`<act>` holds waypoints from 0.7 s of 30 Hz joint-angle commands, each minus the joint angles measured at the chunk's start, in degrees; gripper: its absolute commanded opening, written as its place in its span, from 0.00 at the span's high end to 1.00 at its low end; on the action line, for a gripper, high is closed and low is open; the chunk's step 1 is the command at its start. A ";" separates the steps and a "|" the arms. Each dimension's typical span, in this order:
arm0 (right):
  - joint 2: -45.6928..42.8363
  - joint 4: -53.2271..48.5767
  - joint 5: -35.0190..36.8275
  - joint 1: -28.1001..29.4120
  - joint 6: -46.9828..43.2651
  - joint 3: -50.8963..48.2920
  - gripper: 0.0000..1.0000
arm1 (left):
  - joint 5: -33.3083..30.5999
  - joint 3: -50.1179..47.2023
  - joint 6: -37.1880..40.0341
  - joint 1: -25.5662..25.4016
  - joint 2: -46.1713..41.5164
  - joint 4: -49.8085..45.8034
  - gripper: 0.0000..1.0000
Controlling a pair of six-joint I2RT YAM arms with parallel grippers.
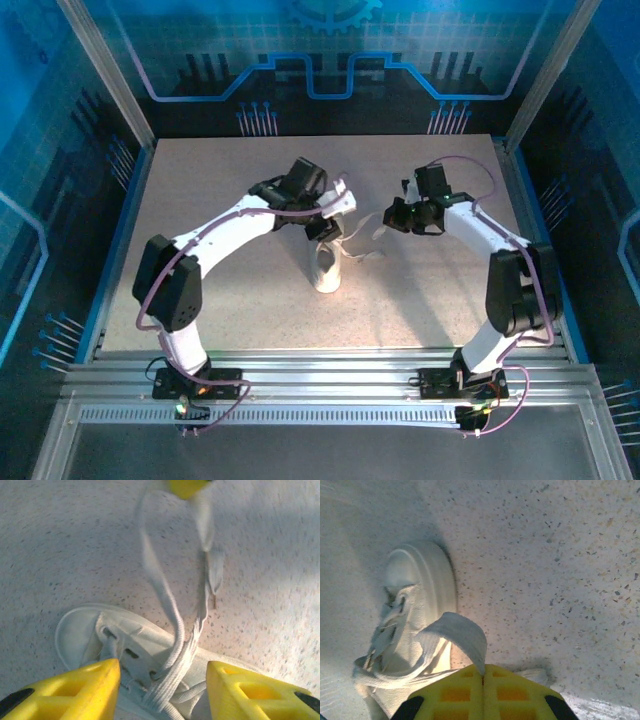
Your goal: Tie the shoes
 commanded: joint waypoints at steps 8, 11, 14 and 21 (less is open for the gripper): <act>14.36 -9.44 -1.75 -2.42 -8.76 13.54 1.00 | -9.28 8.94 12.23 -9.96 13.14 -3.58 0.53; 16.95 -11.47 -1.79 -2.78 -10.29 16.34 1.00 | -11.70 11.27 12.21 -10.53 16.64 -2.13 0.51; 18.57 -11.74 -3.03 -3.33 -10.60 17.54 1.00 | -12.32 13.13 13.10 -10.54 19.52 -1.46 0.51; 19.94 -11.32 -4.99 -4.10 -10.46 18.63 1.00 | -13.37 15.71 15.80 -10.62 25.13 -0.42 0.50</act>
